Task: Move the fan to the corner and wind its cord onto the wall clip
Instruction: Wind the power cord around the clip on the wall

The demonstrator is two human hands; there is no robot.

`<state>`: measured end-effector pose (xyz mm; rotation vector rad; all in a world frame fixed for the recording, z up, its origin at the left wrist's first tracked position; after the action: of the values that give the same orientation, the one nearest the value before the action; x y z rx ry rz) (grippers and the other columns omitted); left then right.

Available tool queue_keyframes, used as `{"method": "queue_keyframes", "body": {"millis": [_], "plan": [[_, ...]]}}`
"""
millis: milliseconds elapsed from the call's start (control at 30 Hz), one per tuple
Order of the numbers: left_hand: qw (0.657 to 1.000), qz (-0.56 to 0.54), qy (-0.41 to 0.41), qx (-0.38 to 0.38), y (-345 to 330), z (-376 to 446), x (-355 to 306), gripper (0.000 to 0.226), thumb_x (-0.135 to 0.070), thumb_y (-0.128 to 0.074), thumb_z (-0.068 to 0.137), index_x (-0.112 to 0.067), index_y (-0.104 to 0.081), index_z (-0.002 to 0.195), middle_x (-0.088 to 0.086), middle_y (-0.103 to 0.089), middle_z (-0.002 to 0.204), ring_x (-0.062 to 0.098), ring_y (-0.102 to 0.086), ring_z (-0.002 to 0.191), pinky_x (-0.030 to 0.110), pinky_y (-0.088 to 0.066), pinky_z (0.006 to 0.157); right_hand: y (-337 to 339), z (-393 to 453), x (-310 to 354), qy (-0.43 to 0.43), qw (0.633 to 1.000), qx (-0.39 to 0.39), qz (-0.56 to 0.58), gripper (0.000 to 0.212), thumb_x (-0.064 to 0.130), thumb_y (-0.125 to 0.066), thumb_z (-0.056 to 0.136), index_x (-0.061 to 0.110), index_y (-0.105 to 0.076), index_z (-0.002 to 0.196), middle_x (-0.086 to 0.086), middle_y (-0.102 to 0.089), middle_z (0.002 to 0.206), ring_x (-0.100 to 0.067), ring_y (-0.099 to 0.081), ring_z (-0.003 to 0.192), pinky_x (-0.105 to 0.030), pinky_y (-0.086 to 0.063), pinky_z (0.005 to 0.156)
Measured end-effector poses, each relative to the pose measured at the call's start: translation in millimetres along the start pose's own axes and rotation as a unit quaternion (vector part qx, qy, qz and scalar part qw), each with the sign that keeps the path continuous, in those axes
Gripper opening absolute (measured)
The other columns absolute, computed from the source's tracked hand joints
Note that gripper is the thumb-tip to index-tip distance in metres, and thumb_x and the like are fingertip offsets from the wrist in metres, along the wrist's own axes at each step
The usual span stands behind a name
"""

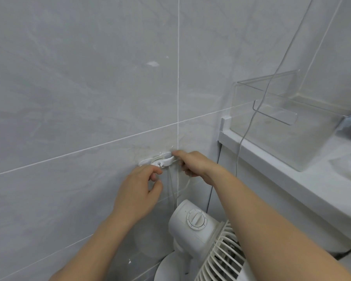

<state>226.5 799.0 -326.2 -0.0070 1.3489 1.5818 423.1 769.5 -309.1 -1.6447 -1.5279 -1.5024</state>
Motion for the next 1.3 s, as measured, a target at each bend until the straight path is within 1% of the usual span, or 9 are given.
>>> {"method": "queue_keyframes", "body": {"millis": [233,433,500,567,633,767,933,1133,1300], "plan": [[1.0,-0.016,-0.004,0.016,1.9,-0.8,2.6,0.02,-0.025,-0.056,0.083,-0.028,-0.067,0.1,-0.017,-0.06,0.089,0.001,-0.054,0.092,0.015,-0.039,0.08,-2.1,-5.1,9.1,0.049,0.997,-0.01,-0.059,0.032,0.042,-0.065,0.088,0.016,-0.051,0.075,0.002,-0.045,0.075,-0.017,-0.041,0.067,-0.03,-0.033,0.063],[0.999,-0.035,-0.003,0.035,3.2,-1.8,0.6,0.023,-0.03,-0.055,0.082,-0.031,-0.067,0.102,-0.021,-0.062,0.097,0.002,-0.055,0.097,0.019,-0.043,0.086,-5.3,-5.9,23.6,0.235,0.945,-0.173,-0.148,0.011,0.024,-0.075,0.076,0.025,-0.065,0.076,0.013,-0.066,0.076,-0.012,-0.06,0.073,-0.025,-0.045,0.068],[0.997,-0.064,0.017,0.033,4.4,-1.0,-1.9,0.021,-0.031,-0.057,0.083,-0.033,-0.067,0.101,-0.021,-0.065,0.098,0.002,-0.056,0.097,0.015,-0.041,0.084,-9.6,-12.8,29.8,0.266,0.951,-0.136,-0.084,0.007,0.026,-0.069,0.082,0.021,-0.073,0.078,0.007,-0.072,0.076,-0.009,-0.064,0.072,-0.023,-0.047,0.071],[0.99,-0.126,0.057,0.036,6.2,0.5,-6.1,0.014,-0.025,-0.063,0.087,-0.032,-0.066,0.098,-0.02,-0.068,0.097,0.0,-0.057,0.093,0.013,-0.039,0.076,-12.3,-18.7,33.4,0.249,0.966,-0.067,-0.009,0.027,0.033,-0.058,0.091,0.016,-0.078,0.082,-0.001,-0.077,0.078,-0.007,-0.066,0.073,-0.025,-0.047,0.074],[0.974,-0.204,0.088,0.044,10.0,1.7,-10.2,0.012,-0.021,-0.064,0.085,-0.03,-0.065,0.095,-0.018,-0.07,0.099,0.004,-0.061,0.09,0.022,-0.043,0.078,-11.7,-22.0,35.4,0.223,0.974,-0.015,0.026,0.041,0.037,-0.048,0.098,0.012,-0.08,0.09,-0.005,-0.079,0.082,-0.006,-0.067,0.075,-0.026,-0.045,0.075],[0.952,-0.279,0.108,0.063,21.9,1.9,-14.1,0.021,-0.03,-0.059,0.079,-0.033,-0.067,0.098,-0.001,-0.071,0.108,0.024,-0.061,0.104,0.044,-0.046,0.099,-8.6,-26.6,38.7,0.19,0.979,0.042,0.065,0.056,0.039,-0.032,0.107,0.007,-0.079,0.107,-0.011,-0.08,0.098,-0.012,-0.068,0.088,-0.034,-0.045,0.083],[0.942,-0.294,0.086,0.134,24.5,-0.6,-26.5,0.033,-0.032,-0.056,0.081,-0.042,-0.072,0.108,-0.003,-0.065,0.116,0.012,-0.059,0.11,0.032,-0.042,0.105,-9.6,-28.7,37.8,0.192,0.977,0.074,0.059,0.066,0.049,-0.025,0.107,0.01,-0.078,0.112,-0.009,-0.079,0.107,-0.014,-0.066,0.1,-0.039,-0.045,0.094],[0.978,-0.169,0.123,0.03,27.8,3.8,-8.5,0.017,-0.03,-0.057,0.081,-0.036,-0.069,0.093,0.01,-0.065,0.093,0.01,-0.051,0.07,0.024,-0.043,0.069,-8.2,-32.7,32.9,0.189,0.976,0.098,0.052,0.07,0.061,-0.024,0.1,0.016,-0.074,0.122,0.002,-0.079,0.112,-0.014,-0.066,0.116,-0.034,-0.04,0.093],[0.995,0.042,0.09,-0.011,35.9,-7.5,2.6,0.025,-0.032,-0.047,0.073,-0.036,-0.058,0.096,-0.012,-0.061,0.09,0.015,-0.052,0.092,0.036,-0.047,0.074,-10.0,-30.3,32.9,0.2,0.972,0.108,0.06,0.073,0.066,-0.026,0.096,0.016,-0.071,0.125,0.001,-0.079,0.112,-0.014,-0.066,0.115,-0.032,-0.041,0.091]]}}
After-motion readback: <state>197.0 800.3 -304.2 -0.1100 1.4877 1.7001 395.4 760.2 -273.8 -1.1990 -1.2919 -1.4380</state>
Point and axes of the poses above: each hand's wrist, its own z-axis towards the middle knuckle, its own y-axis out of the back of the hand, x = y × z, the point moved 2 cm from there along z, towards the middle knuckle
